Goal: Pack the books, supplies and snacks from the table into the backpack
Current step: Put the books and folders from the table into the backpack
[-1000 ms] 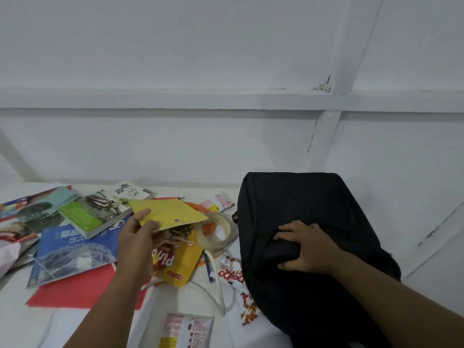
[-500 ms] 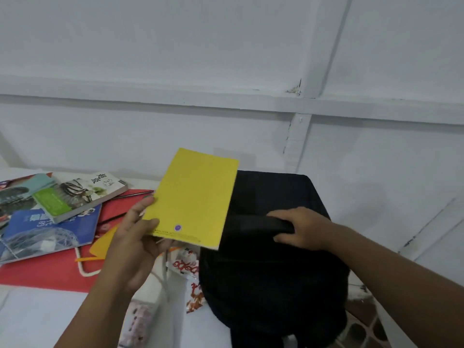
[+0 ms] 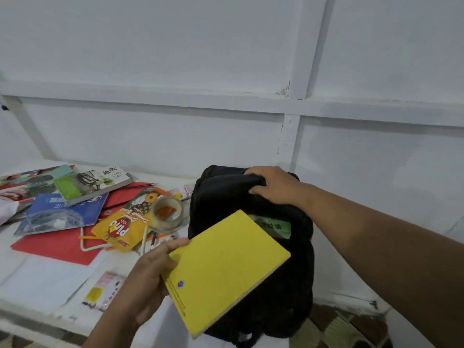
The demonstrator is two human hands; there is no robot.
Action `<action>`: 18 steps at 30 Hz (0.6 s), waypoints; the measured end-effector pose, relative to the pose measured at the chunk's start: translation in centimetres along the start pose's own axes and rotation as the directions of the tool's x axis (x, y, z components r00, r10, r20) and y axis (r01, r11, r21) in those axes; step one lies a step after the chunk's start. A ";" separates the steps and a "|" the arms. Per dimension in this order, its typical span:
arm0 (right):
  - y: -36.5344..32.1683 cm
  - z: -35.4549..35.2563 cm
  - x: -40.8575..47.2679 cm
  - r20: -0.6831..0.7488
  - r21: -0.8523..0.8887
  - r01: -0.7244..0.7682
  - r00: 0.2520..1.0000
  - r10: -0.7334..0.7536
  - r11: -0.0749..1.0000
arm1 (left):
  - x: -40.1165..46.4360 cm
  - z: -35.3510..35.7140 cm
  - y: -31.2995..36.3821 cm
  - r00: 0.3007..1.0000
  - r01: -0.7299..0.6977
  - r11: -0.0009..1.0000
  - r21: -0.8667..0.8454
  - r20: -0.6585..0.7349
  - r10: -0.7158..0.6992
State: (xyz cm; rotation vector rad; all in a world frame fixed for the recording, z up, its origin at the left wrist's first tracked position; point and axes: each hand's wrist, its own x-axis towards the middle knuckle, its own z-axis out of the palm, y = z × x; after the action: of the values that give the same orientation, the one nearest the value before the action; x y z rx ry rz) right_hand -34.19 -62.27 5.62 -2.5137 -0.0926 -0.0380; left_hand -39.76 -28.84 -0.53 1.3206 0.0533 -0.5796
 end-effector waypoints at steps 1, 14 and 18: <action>-0.2 -0.1 0.0 -0.010 -0.001 0.008 1.000 -0.008 1.000 | -0.2 0.8 -0.3 1.000 0.002 1.000 0.029 0.000 -0.002; -0.9 -0.4 -1.4 -0.015 -0.021 0.072 0.997 -0.072 0.997 | 4.7 9.7 -3.2 0.992 0.060 0.998 -0.022 -0.109 -0.062; -1.6 -0.2 -1.6 -0.007 -0.074 0.102 0.995 -0.103 0.992 | 7.0 11.5 -4.0 0.979 0.064 0.998 0.017 -0.192 -0.060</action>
State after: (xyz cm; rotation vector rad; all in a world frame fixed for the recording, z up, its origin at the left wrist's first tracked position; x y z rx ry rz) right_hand -35.92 -61.20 6.68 -2.5800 -0.2191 -0.0986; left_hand -38.76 -42.49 -3.52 1.3978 0.2478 -0.5054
